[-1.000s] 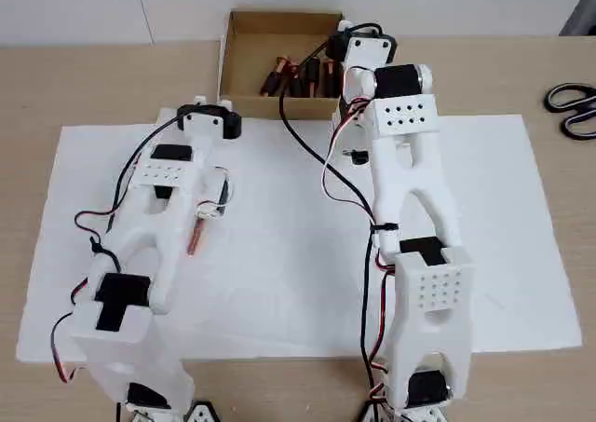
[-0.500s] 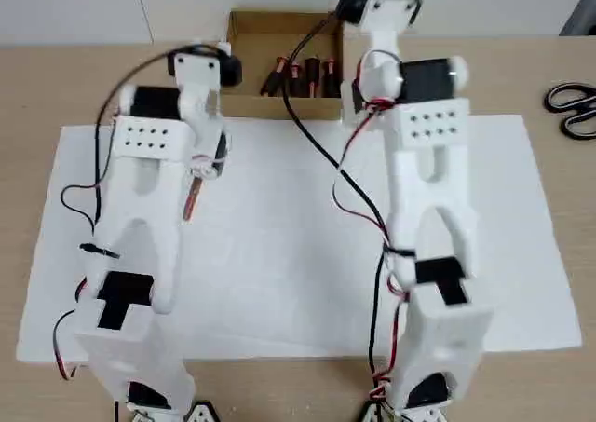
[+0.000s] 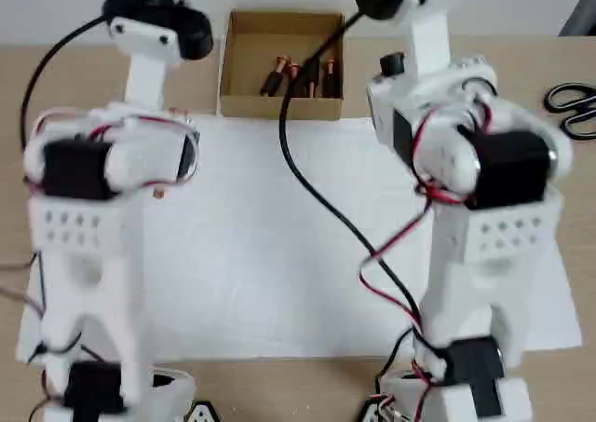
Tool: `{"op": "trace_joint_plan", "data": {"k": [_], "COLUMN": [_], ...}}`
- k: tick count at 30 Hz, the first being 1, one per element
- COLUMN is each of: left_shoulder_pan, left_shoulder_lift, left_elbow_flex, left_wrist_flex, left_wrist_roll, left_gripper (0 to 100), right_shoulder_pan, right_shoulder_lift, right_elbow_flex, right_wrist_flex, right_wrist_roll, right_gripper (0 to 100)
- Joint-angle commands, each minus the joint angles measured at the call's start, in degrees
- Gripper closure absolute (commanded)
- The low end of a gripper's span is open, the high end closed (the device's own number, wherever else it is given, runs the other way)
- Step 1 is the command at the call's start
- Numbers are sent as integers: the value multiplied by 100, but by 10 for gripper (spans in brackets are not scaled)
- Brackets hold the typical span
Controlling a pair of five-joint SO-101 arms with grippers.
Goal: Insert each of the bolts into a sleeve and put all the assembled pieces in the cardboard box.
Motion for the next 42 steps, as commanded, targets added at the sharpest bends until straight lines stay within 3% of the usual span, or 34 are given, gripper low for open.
{"op": "trace_joint_plan", "data": {"k": [1,7,10,16,27,33,38,42], "left_shoulder_pan": [0,-9,9,35,35,44,44,185], "left_shoulder_lift": [-651,-1389,-1829,-2796,-4510,-4897,-4905,-4905], "left_elbow_flex": [549,1367,1763,3327,5622,6176,6316,6343], "left_wrist_flex": [62,-97,-721,-1969,-4088,-4273,-4281,-4510], "left_wrist_roll": [220,360,413,1451,1486,1503,1890,2101], "left_gripper": [994,994,994,994,994,994,994,994], "right_shoulder_pan": [31,22,22,22,-488,-505,-875,-1262], "right_shoulder_lift": [-875,-1640,-1763,-2202,-4541,-5640,-6554,-7486], "right_elbow_flex": [818,2268,3077,4765,8026,10215,11543,12422], "right_wrist_flex": [48,-110,-593,-1842,-4048,-5710,-6237,-6580], "right_wrist_roll": [62,62,62,62,44,26,-141,-782], "right_gripper": [995,995,995,995,995,995,995,995]}}
